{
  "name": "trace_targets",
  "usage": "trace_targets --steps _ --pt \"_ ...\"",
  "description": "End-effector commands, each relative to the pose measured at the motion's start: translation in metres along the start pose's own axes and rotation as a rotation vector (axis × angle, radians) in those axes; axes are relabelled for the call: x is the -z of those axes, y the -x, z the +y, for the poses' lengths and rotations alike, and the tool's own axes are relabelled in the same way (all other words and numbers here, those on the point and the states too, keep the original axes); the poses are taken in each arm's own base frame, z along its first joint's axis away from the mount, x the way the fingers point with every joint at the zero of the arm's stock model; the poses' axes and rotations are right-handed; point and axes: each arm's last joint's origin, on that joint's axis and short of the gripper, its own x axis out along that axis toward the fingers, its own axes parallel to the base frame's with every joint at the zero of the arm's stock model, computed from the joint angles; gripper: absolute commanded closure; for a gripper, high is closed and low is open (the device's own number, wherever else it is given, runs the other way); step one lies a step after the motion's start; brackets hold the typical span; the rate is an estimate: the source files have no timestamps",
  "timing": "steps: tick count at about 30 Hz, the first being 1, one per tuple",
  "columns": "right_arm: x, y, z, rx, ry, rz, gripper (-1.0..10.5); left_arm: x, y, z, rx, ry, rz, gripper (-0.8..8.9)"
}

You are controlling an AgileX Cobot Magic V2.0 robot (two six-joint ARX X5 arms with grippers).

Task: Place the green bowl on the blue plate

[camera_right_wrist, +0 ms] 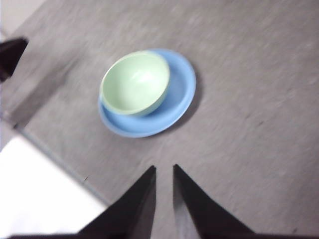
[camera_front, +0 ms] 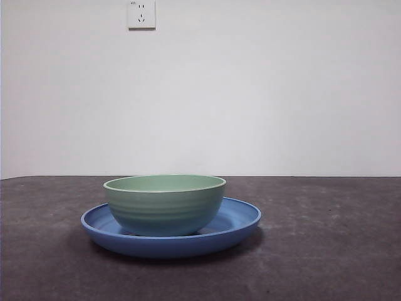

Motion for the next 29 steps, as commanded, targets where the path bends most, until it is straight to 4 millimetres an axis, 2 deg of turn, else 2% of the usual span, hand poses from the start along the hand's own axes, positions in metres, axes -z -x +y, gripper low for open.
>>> trace_targets --steps 1,4,7,11,16,20,24,29 --pt "0.009 0.0 -0.005 0.051 0.095 -0.113 9.0 0.007 -0.002 0.001 -0.005 0.003 0.023 7.54" --pt "0.023 -0.012 -0.017 0.131 0.187 -0.293 9.0 0.007 -0.002 0.001 -0.004 0.003 0.023 7.54" --pt "0.047 -0.034 -0.033 0.243 0.28 -0.476 9.0 0.007 -0.002 0.001 -0.005 0.003 0.024 7.54" --pt "0.082 -0.062 -0.053 0.333 0.314 -0.604 9.0 0.007 -0.002 0.001 -0.004 0.003 0.024 7.54" --pt "0.115 -0.091 -0.077 0.494 0.243 -0.576 9.0 0.007 -0.002 0.001 -0.004 0.003 0.026 7.54" --pt "0.136 -0.11 -0.089 0.537 0.201 -0.516 9.0 0.007 -0.002 0.001 -0.005 0.003 0.026 7.55" --pt "0.148 -0.121 -0.095 0.535 0.189 -0.489 9.0 0.007 -0.002 0.001 -0.004 0.003 0.026 7.54" --pt "0.145 -0.119 -0.096 0.612 0.171 -0.532 9.0 0.007 -0.002 0.001 -0.005 0.003 0.027 7.54"
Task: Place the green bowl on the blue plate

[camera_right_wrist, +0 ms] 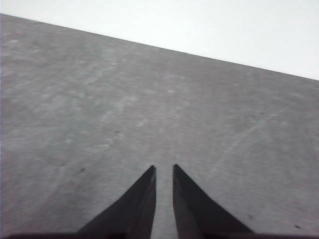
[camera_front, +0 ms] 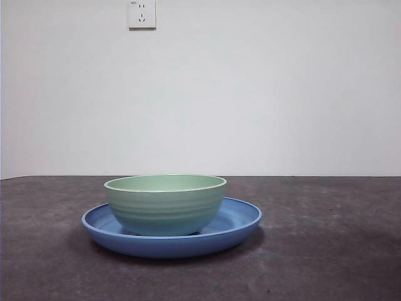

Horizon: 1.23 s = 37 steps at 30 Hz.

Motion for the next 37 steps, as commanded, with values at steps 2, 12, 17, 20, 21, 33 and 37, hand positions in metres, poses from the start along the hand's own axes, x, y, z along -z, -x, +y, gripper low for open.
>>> trace_targets --steps 2,12,17,20,21,33,37 --pt "0.0005 -0.0005 -0.0022 0.077 -0.024 -0.004 9.0 0.0074 -0.002 0.0006 -0.004 0.003 0.027 7.54" --pt "0.0047 -0.001 -0.0038 0.145 -0.056 0.026 9.0 0.0074 -0.002 0.0006 -0.005 0.003 0.027 7.54" --pt "0.0027 -0.0009 -0.004 0.147 -0.055 0.007 9.0 0.0074 -0.002 0.0006 -0.004 0.003 0.027 7.54" --pt "0.0026 -0.0009 -0.0041 0.147 -0.055 0.006 9.0 0.0074 -0.002 0.0006 -0.004 0.003 0.027 7.54" --pt "0.0026 -0.0009 -0.0041 0.147 -0.055 0.006 9.0 0.0074 -0.002 0.0006 -0.004 0.003 0.027 7.54" --pt "0.0026 -0.0009 -0.0041 0.147 -0.055 0.006 9.0 0.0074 -0.002 0.0006 -0.004 0.003 0.027 7.54" --pt "0.0026 -0.0009 -0.0041 0.147 -0.055 0.006 9.0 0.0074 -0.002 0.0006 -0.004 0.003 0.027 7.54"
